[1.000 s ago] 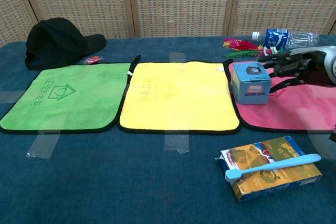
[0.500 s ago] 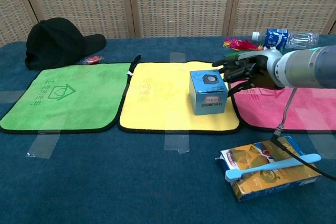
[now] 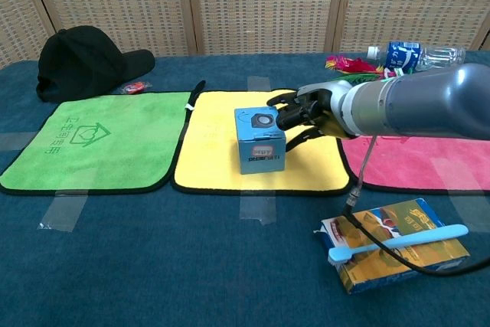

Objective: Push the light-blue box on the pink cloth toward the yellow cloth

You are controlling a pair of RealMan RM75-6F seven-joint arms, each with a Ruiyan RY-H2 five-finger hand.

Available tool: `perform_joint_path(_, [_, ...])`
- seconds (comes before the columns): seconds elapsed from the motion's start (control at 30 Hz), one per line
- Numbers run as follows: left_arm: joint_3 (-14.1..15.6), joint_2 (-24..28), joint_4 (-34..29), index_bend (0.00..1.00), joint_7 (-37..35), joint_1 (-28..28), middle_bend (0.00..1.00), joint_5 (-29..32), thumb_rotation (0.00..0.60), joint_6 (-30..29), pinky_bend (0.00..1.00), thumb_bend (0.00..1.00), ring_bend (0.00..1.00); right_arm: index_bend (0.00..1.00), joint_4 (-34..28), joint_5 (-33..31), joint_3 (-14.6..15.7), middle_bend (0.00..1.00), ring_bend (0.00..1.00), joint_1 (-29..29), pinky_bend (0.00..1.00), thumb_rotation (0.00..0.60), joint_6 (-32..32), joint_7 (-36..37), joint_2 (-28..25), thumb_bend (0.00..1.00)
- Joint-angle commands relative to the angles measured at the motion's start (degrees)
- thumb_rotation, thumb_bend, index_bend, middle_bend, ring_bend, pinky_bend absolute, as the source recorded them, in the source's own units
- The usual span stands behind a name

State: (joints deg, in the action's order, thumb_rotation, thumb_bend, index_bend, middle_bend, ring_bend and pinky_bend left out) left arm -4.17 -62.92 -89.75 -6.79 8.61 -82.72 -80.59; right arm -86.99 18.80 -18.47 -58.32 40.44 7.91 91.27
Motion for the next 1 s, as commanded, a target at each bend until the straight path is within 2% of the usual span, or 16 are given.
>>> perform_joint_path(0.03, [0.0,0.1,0.0,0.00,-0.1,0.0,0.00,0.0,0.600,0.0,0.00,0.00,0.00,0.00,0.2,-0.8,-0.8,0.02,0.03,-0.7,0.28,0.600,0.8,-0.8,0.6,1.00])
perform_joint_path(0.17, [-0.1,0.2,-0.1,0.00,-0.3,-0.1,0.00,0.2,0.600,-0.1,0.00,0.00,0.00,0.00,-1.2,-0.6,-1.4,0.02,0.03,-0.8,0.26,0.600,3.4,-2.3,0.1,1.00])
perform_joint_path(0.27, [-0.1,0.4,-0.2,0.00,-0.5,-0.2,0.00,0.1,0.600,-0.3,0.00,0.00,0.00,0.00,-3.9,1.7,-1.8,0.02,0.03,0.7,0.17,0.600,5.6,-2.6,-1.9,1.00])
perform_joint_path(0.3, [-0.1,0.4,-0.2,0.00,-0.6,-0.2,0.00,0.1,0.600,-0.3,0.00,0.00,0.00,0.00,-4.5,2.5,-1.8,0.02,0.03,1.2,0.13,0.600,6.0,-2.6,-2.3,0.97])
perform_joint_path(0.37, [-0.1,0.5,-0.3,0.00,-0.7,-0.2,0.00,0.0,0.600,-0.5,0.00,0.00,0.00,0.00,-5.9,5.3,-1.5,0.01,0.02,2.4,0.07,0.600,7.3,-2.7,-3.7,0.75])
perform_joint_path(0.4, [0.0,0.5,-0.4,0.00,-0.7,-0.3,0.00,-0.2,0.600,-0.6,0.00,0.00,0.00,0.00,-7.1,8.8,-0.7,0.01,0.01,3.6,0.04,0.600,9.0,-3.6,-5.3,0.57])
perform_joint_path(0.43, [0.0,0.6,-0.4,0.00,-0.7,-0.4,0.00,-0.3,0.600,-0.8,0.00,0.00,0.00,0.00,-8.7,13.1,0.3,0.01,0.01,5.4,0.03,0.600,10.2,-3.7,-6.9,0.50])
perform_joint_path(0.47, [0.1,0.6,-0.5,0.00,-0.6,-0.4,0.00,-0.5,0.600,-1.0,0.00,0.00,0.00,0.00,-9.8,18.4,2.1,0.00,0.01,7.2,0.01,0.600,11.7,-4.7,-9.0,0.29])
perform_joint_path(0.5, [0.1,0.6,-0.6,0.00,-0.5,-0.5,0.00,-0.7,0.600,-1.1,0.00,0.00,0.00,0.00,-10.2,22.6,3.6,0.00,0.00,8.6,0.00,0.600,13.0,-5.3,-10.4,0.14])
perform_joint_path(0.53, [0.2,0.6,-0.7,0.00,-0.4,-0.5,0.00,-0.8,0.600,-1.2,0.00,0.00,0.00,0.00,-10.3,26.7,5.2,0.00,0.00,10.2,0.00,0.600,14.7,-5.9,-11.7,0.05])
perform_joint_path(0.6, [0.3,0.8,-1.1,0.00,0.3,-0.7,0.00,-0.8,0.600,-1.4,0.00,0.00,0.00,0.00,-9.2,35.7,9.1,0.00,0.00,13.8,0.00,0.600,19.3,-6.9,-13.6,0.00])
perform_joint_path(0.67, [0.4,0.9,-1.6,0.00,1.1,-0.8,0.00,-0.9,0.600,-1.7,0.00,0.00,0.00,0.00,-7.0,44.7,12.9,0.00,0.00,17.8,0.00,0.600,24.4,-6.3,-15.4,0.00])
perform_joint_path(0.73, [0.5,1.0,-2.0,0.00,1.4,-0.9,0.00,-1.0,0.600,-1.8,0.00,0.00,0.00,0.00,-5.2,49.7,15.0,0.00,0.00,20.3,0.00,0.600,27.6,-4.9,-16.3,0.00])
perform_joint_path(0.87, [0.7,1.2,-2.6,0.00,1.9,-1.3,0.00,-1.4,0.600,-2.4,0.00,0.00,0.00,0.00,-0.4,57.2,19.0,0.00,0.00,25.4,0.00,0.600,34.2,-4.9,-18.6,0.00])
perform_joint_path(1.0, [1.0,1.3,-3.1,0.00,2.5,-1.7,0.00,-2.2,0.600,-3.3,0.00,0.00,0.00,0.00,4.0,61.1,21.5,0.00,0.00,31.2,0.00,0.600,41.7,-7.9,-20.0,0.00])
